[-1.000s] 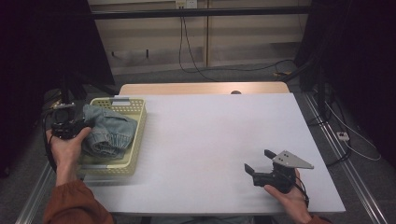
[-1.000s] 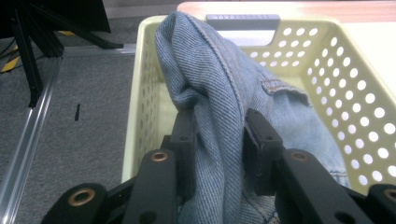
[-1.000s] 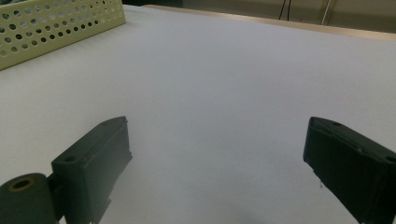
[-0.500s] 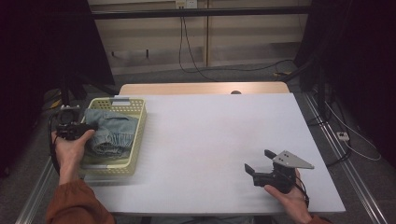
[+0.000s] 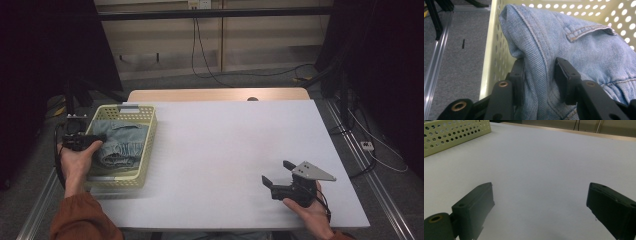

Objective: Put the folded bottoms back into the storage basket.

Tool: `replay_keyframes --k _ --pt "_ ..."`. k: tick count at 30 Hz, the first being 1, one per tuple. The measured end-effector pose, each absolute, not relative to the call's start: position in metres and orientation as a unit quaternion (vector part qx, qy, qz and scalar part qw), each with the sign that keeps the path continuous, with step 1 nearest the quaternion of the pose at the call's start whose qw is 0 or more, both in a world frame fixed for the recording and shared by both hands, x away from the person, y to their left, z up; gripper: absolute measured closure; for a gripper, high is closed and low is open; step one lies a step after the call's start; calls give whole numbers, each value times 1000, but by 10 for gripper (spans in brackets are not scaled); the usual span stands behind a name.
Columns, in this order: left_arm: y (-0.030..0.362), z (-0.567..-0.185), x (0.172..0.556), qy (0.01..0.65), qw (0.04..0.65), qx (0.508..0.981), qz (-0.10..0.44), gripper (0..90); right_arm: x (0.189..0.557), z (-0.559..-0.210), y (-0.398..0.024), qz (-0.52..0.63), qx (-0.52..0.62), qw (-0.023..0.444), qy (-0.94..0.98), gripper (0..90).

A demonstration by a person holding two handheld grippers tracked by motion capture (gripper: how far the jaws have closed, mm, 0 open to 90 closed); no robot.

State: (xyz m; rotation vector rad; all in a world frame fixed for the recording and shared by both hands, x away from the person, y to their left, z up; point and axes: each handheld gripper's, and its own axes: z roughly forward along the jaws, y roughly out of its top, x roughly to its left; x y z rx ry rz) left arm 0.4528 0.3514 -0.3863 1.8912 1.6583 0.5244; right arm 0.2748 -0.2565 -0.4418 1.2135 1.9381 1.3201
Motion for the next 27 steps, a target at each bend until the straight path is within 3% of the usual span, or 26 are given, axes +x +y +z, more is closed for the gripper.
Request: replay_keyframes --k 27 --pt "360 -387 450 636 282 690 200 549 275 -442 -256 482 445 247 713 77"
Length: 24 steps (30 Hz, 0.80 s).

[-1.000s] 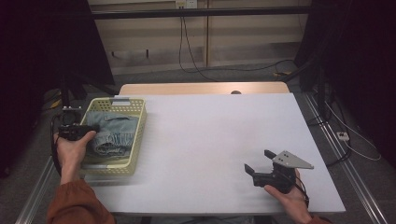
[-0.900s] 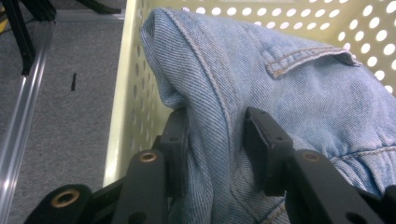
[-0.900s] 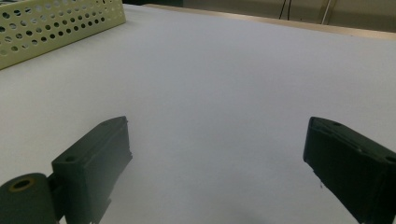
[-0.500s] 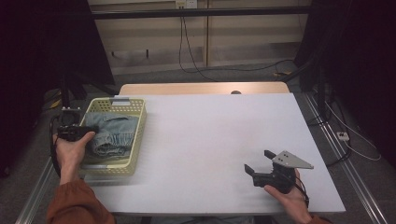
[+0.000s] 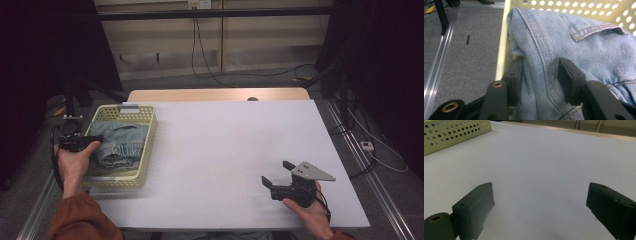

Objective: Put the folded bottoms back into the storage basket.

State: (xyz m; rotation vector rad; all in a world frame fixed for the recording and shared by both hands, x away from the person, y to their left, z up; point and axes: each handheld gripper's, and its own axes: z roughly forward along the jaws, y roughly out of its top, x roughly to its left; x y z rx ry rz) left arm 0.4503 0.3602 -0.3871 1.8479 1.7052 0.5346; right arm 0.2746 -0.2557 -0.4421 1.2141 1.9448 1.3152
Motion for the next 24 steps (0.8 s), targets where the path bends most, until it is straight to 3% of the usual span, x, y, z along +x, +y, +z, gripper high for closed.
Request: replay_keyframes --k 9,16,24 --pt "363 -381 447 638 303 676 209 547 275 -442 -256 482 445 247 713 77" --pt "361 -389 450 634 281 688 214 768 275 -442 -255 481 445 247 714 77" --pt "356 -391 456 629 269 698 212 825 275 -443 -255 481 445 246 714 78"
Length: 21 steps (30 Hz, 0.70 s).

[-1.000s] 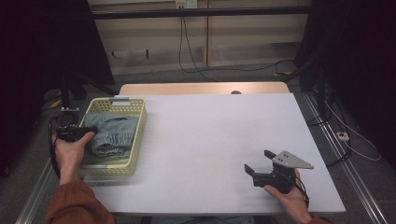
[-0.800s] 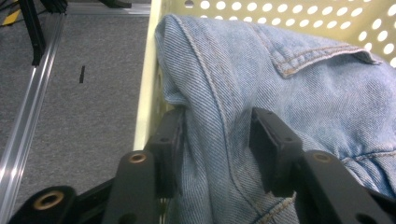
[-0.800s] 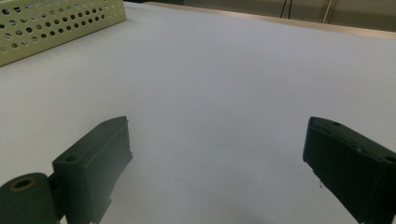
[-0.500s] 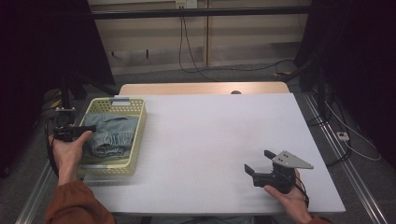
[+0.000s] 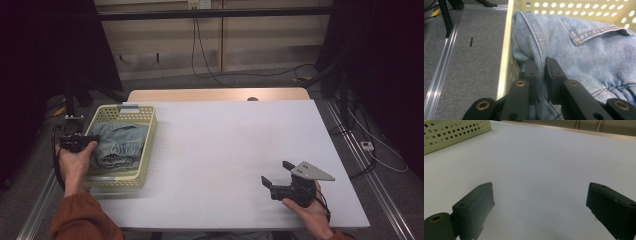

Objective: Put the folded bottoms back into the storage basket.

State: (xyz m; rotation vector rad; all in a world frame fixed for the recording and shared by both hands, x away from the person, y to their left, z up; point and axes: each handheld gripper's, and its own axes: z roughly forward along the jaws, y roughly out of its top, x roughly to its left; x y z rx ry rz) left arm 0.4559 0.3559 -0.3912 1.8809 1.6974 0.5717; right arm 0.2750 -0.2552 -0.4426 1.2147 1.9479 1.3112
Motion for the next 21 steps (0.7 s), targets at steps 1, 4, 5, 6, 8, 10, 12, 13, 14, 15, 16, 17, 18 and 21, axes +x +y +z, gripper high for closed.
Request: replay_keyframes --k 1,4,5,6,8,10,12,13,14,15,16,17,18,21 --pt "355 -392 457 627 267 700 213 832 275 -443 -255 481 446 246 714 78" --pt "352 -393 460 621 256 709 215 840 275 -443 -255 481 446 246 714 78" --pt "351 -394 461 621 252 710 215 840 275 -443 -255 481 446 246 714 78" --pt "351 -394 461 619 249 713 215 840 275 -443 -255 481 446 246 714 78" --pt "351 -395 462 617 246 717 212 837 275 -443 -255 481 446 246 714 77" --pt "350 -396 463 614 242 720 213 829 275 -443 -255 481 447 246 713 77" --pt "349 -397 463 612 236 723 216 825 275 -443 -256 481 447 246 713 78" --pt "347 -399 464 606 229 730 217 821 275 -443 -256 481 447 246 713 77" --pt "346 -400 465 603 222 735 216 812 275 -443 -255 481 446 246 714 77" --pt "345 -401 466 600 216 740 215 807 275 -443 -255 481 446 246 714 78" --pt "343 -403 467 597 210 744 214 803 275 -443 -256 481 446 246 714 78" --pt "341 -404 468 595 204 748 213 795 275 -443 -256 481 447 246 714 78" --pt "341 -405 468 594 202 749 213 788 275 -443 -256 480 447 246 714 77" --pt "341 -405 468 594 201 750 211 780 274 -443 -256 480 447 246 714 78"
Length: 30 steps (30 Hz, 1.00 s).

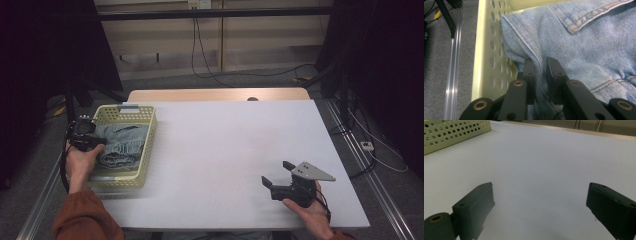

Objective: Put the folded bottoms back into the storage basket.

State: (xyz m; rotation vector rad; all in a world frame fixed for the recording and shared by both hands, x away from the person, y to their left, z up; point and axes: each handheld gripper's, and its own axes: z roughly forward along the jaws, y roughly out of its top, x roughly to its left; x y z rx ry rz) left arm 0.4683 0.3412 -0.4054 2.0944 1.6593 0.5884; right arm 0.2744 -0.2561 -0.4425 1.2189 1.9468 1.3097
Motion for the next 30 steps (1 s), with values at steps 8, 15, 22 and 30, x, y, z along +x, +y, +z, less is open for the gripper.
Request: replay_keyframes --k 8,15,22,30 --pt "343 -407 471 598 207 750 192 745 276 -444 -258 481 451 244 712 78" --pt "343 -402 468 584 223 754 203 700 277 -445 -259 481 456 242 708 79" --pt "343 -398 463 580 241 748 216 629 277 -444 -258 482 452 243 710 80" --pt "343 -382 456 559 306 724 263 441 276 -443 -258 481 450 247 711 80"
